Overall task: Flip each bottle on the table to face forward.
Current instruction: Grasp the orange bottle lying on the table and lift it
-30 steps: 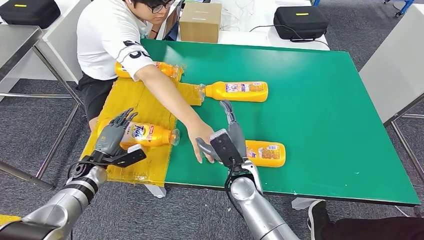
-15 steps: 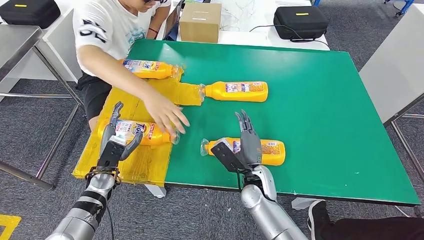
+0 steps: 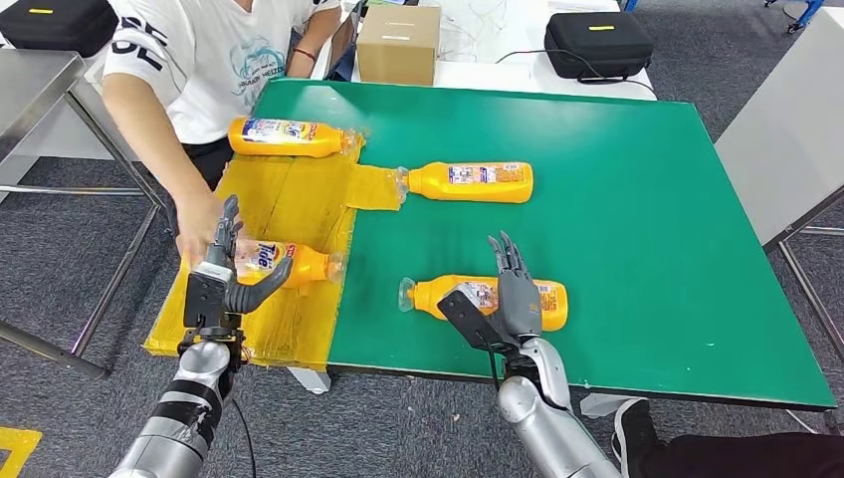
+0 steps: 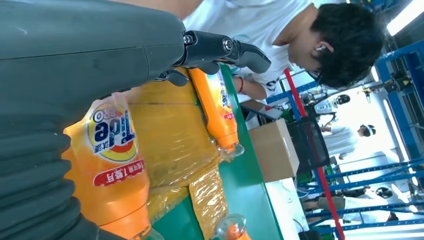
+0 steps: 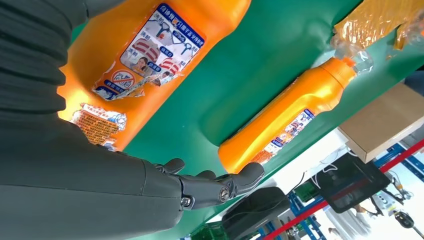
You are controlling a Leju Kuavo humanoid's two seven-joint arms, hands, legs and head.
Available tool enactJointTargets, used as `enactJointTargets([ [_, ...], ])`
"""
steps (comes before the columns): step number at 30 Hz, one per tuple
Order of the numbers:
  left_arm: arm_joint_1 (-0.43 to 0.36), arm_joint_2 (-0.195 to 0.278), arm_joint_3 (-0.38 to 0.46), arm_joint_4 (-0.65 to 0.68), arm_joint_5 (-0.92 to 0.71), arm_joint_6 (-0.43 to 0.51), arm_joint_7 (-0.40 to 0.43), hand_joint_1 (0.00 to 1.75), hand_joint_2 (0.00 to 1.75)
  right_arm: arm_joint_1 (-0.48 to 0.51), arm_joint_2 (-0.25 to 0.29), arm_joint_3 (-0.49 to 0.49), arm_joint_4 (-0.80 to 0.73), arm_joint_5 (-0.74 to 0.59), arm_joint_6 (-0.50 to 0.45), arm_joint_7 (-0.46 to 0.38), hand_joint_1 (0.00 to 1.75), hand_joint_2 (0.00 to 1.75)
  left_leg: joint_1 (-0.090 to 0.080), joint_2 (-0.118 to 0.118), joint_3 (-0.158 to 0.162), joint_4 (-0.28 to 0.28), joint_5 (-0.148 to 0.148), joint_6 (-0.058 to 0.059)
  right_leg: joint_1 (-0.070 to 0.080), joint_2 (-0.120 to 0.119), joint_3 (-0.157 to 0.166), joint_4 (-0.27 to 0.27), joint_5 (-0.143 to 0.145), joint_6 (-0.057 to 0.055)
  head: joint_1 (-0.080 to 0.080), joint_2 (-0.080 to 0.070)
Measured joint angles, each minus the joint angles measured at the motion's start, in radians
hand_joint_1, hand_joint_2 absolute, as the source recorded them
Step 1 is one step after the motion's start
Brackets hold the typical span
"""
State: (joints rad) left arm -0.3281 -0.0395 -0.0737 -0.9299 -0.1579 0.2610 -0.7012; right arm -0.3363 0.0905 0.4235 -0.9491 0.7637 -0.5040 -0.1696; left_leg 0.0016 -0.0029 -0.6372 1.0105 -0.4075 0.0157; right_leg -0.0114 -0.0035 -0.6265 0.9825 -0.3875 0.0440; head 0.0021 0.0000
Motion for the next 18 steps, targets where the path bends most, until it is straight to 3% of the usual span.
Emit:
enactJointTargets([
  [8,-0.001,-0.039,0.036,0.000,-0.017,-0.121,0.000,0.00,1.75,0.000,-0.018,-0.027,0.006,0.054,0.090,0.046,0.00,1.75,0.000,0.000,0.000,0.000,0.000,0.000,-0.001,0.000,0.000,0.000,0.000,0.000,0.000,0.000],
  [18,-0.020,-0.078,0.062,0.001,-0.052,-0.231,0.000,0.00,1.75,-0.090,-0.083,-0.060,0.133,0.147,0.312,0.107,0.00,1.75,-0.001,0.000,0.001,0.000,0.000,0.000,-0.001,0.000,0.001,0.000,0.000,0.000,0.000,0.000],
])
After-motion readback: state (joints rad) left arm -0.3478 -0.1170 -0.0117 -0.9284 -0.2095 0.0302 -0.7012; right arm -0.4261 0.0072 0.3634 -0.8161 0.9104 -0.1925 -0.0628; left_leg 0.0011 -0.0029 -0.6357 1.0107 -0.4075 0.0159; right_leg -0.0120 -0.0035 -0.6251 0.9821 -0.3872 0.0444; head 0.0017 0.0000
